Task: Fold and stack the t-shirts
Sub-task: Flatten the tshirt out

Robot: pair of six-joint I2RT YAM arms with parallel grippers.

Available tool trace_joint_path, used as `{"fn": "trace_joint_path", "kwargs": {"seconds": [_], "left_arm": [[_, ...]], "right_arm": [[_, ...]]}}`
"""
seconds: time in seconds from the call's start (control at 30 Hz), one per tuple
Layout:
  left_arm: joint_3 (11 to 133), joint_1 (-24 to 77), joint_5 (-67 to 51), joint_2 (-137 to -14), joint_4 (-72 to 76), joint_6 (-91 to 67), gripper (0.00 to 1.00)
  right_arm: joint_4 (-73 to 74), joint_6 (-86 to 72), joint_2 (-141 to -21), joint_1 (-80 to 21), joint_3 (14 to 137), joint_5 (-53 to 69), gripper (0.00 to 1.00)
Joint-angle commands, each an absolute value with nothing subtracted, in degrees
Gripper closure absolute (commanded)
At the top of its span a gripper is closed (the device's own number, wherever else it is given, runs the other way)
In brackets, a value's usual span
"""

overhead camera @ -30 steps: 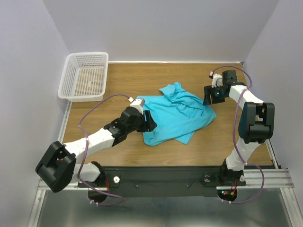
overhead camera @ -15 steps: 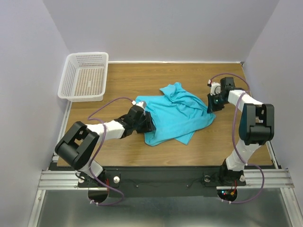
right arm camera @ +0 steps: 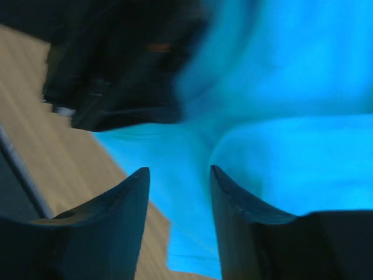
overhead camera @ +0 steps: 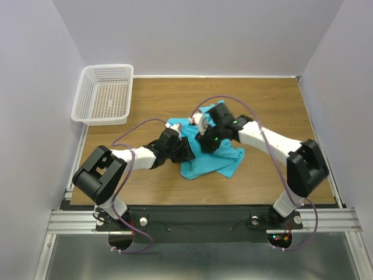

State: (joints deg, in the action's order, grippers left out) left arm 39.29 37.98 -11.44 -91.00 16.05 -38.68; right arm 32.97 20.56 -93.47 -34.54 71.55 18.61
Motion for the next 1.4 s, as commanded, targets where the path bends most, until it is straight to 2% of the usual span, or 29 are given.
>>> {"fn": "trace_joint_path", "kwargs": {"seconds": [0.0,0.07,0.33,0.5,0.67,0.9,1.0,1.03,1.3,1.33,1.37], "left_arm": [[39.2,37.71,-11.34,-92.2,14.41,-38.67,0.43],[38.59,37.62,-11.16,-92.02,14.59,-38.76,0.43],[38.23,37.18,-11.86,-92.55,15.56,-38.41,0.43],[39.02,37.09,-12.65,-93.51,15.64,-38.14,0.43],[38.85,37.18,-12.92,-93.43,15.82,-38.14,0.44],[37.97,37.18,-13.45,-94.13,16.7,-38.49,0.44],[37.44,37.18,-13.45,-94.22,17.31,-38.58,0.44],[37.09,37.09,-13.53,-94.22,17.49,-38.76,0.44],[36.83,37.09,-13.97,-95.54,18.11,-38.76,0.46],[36.83,37.0,-13.97,-95.45,18.02,-38.85,0.46],[36.65,37.09,-13.8,-95.54,18.1,-38.85,0.46]], "right_arm": [[37.97,23.11,-96.15,-38.23,72.5,17.67,0.44],[38.14,23.46,-93.89,-37.97,73.3,14.7,0.37],[37.53,20.66,-89.03,-27.6,72.17,17.84,0.38],[35.51,19.95,-93.07,-27.33,71.36,24.07,0.38],[35.33,21.0,-99.83,-27.33,76.71,29.25,0.39],[35.42,23.47,-105.73,-27.33,79.8,31.72,0.39],[35.51,23.55,-106.17,-27.33,78.84,33.57,0.43],[35.51,23.64,-106.0,-27.33,78.4,34.1,0.47],[35.59,24.7,-105.29,-27.33,73.92,35.16,0.49],[35.6,24.7,-105.38,-27.42,73.83,35.33,0.52],[35.6,24.78,-105.38,-27.42,73.74,35.85,0.63]]}}
